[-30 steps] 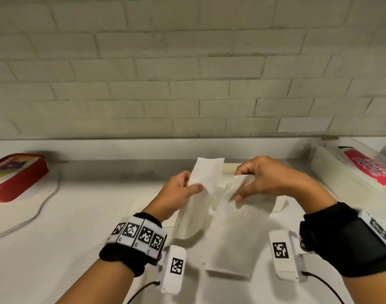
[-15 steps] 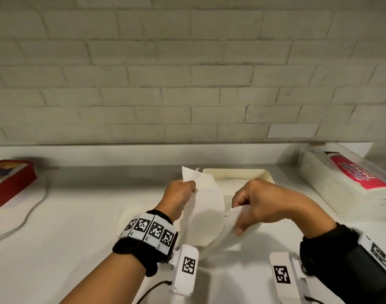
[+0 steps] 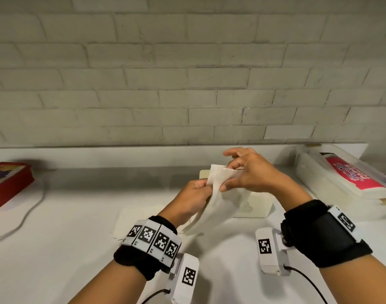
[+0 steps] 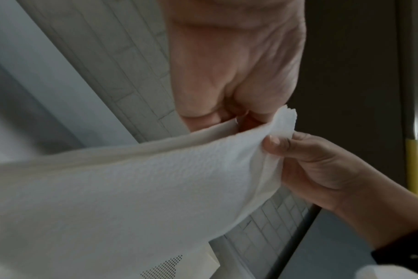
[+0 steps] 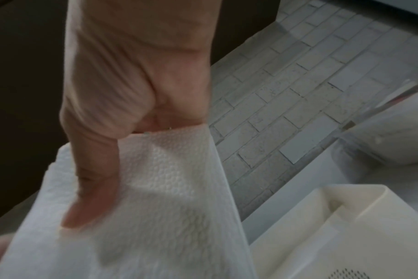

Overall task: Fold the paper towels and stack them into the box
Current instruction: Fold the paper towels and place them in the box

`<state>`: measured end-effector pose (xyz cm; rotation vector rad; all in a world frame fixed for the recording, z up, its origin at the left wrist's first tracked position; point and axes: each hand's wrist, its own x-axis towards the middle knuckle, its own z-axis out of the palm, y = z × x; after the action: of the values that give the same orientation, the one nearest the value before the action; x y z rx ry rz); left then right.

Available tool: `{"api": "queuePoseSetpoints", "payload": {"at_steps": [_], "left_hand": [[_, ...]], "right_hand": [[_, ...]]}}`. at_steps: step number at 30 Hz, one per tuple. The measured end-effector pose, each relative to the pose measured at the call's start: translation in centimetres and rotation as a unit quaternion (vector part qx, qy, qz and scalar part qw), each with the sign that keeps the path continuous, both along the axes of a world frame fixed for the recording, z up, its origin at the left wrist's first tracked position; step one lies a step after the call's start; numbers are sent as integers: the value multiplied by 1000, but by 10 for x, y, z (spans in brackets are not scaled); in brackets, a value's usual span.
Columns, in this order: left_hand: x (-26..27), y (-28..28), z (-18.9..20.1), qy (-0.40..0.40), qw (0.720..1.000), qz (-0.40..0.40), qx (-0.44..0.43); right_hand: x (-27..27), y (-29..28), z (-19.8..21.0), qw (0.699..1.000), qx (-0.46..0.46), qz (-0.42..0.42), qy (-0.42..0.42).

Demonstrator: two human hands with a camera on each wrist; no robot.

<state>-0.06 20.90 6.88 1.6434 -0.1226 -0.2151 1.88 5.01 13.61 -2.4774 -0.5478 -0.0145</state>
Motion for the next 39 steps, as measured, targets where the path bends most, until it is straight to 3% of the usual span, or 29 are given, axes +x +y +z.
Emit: {"api": "queuePoseSetpoints", "payload": {"at_steps": [4, 13, 20, 23, 29, 33, 39], "left_hand": [[-1, -3, 4, -4, 1000, -18, 12], [-5, -9, 1, -16, 997, -69, -26], [10, -6, -30, -2, 988, -67, 139], [26, 5, -30, 20, 992, -28, 121], [76, 8, -6, 33, 989, 141, -22], [100, -3, 3, -31, 970, 215, 106], [118, -11, -11, -79, 936, 190, 286]], "right_hand": [[0, 0, 0, 998, 26, -25, 48], [6, -12, -3, 993, 85, -65, 46], [18, -36, -8, 982, 138, -125, 24], [29, -57, -14, 965, 198, -172, -4], [55, -80, -37, 935, 254, -247, -29], [76, -80, -56, 930, 221, -288, -54], [99, -76, -83, 936, 126, -325, -45]]}}
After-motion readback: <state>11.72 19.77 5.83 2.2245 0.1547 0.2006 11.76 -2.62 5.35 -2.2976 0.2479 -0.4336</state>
